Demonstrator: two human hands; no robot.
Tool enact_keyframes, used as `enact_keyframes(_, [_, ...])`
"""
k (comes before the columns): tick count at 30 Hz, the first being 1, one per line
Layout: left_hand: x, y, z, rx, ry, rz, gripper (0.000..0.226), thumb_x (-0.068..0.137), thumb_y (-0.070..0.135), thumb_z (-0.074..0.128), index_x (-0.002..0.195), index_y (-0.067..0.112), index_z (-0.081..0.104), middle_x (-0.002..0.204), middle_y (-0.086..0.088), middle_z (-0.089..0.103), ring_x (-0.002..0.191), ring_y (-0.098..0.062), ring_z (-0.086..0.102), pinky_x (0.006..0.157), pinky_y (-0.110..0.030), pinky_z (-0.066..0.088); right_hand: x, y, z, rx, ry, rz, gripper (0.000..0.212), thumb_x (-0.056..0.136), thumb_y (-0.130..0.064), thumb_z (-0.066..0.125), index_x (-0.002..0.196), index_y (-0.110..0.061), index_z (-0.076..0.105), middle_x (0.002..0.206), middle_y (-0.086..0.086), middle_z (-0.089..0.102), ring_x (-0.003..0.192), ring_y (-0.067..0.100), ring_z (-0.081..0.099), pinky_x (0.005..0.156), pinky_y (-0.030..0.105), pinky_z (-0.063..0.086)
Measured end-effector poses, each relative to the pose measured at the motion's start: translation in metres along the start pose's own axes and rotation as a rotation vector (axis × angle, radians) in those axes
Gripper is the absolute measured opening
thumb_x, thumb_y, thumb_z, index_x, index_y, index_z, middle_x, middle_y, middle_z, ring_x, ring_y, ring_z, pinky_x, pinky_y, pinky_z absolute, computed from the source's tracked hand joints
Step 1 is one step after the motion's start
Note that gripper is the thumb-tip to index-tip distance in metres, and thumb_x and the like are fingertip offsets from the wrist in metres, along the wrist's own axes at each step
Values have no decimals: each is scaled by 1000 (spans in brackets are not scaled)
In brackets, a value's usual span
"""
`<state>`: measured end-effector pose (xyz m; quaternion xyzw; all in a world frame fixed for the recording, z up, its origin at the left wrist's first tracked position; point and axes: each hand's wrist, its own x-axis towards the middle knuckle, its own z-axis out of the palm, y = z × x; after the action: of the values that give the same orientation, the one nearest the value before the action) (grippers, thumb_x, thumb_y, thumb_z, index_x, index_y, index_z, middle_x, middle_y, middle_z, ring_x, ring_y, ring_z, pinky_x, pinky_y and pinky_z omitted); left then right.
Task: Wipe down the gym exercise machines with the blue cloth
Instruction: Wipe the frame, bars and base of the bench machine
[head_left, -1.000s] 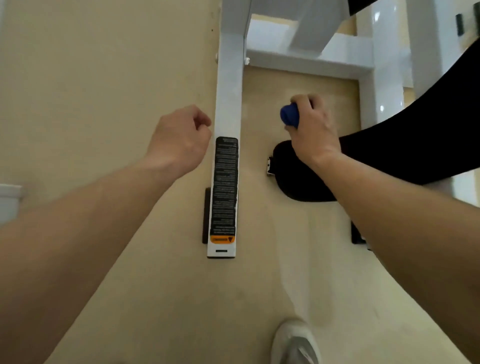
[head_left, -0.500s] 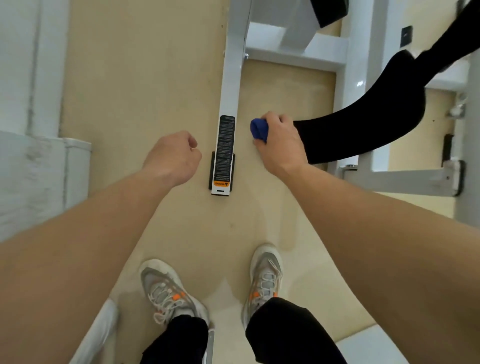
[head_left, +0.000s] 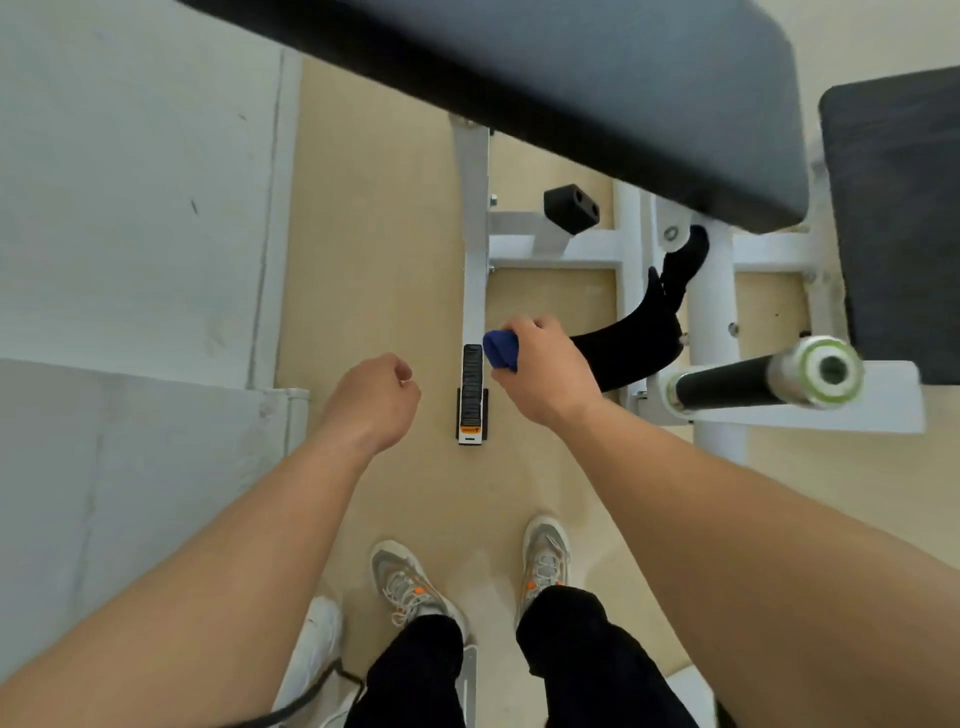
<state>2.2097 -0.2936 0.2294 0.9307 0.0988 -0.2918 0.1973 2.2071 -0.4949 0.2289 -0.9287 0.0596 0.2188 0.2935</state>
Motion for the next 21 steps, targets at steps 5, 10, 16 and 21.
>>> enact_keyframes(5, [-77, 49, -76, -20, 21, -19, 31, 96, 26, 51, 123, 17, 63, 127, -5, 64, 116, -26, 58, 96, -32, 44, -68, -46, -111, 3, -29, -24, 35, 89, -28, 69, 118, -15, 53, 108, 1, 45, 90, 24, 53, 79, 35, 47])
enact_keyframes(10, [-151, 103, -140, 24, 15, 46, 32, 97, 25, 50, 125, 16, 61, 127, -6, 63, 117, -26, 57, 96, -31, 43, -134, -76, -209, -27, -7, -83, 41, 88, -28, 70, 123, -16, 53, 120, 6, 51, 104, 26, 55, 86, 35, 47])
enact_keyframes(16, [-223, 166, -191, -2, 31, 170, 30, 98, 28, 46, 123, 19, 60, 123, -4, 62, 110, -24, 57, 94, -36, 48, -204, -80, -305, -49, 102, -17, 39, 85, -25, 72, 118, -15, 54, 108, 2, 46, 96, 25, 51, 81, 32, 42])
enact_keyframes(21, [-253, 198, -211, 79, 6, 311, 29, 97, 26, 45, 120, 19, 60, 120, -3, 62, 105, -23, 57, 91, -38, 50, -244, -68, -352, -109, 136, 107, 36, 85, -25, 70, 116, -15, 56, 115, 8, 52, 96, 28, 57, 83, 39, 51])
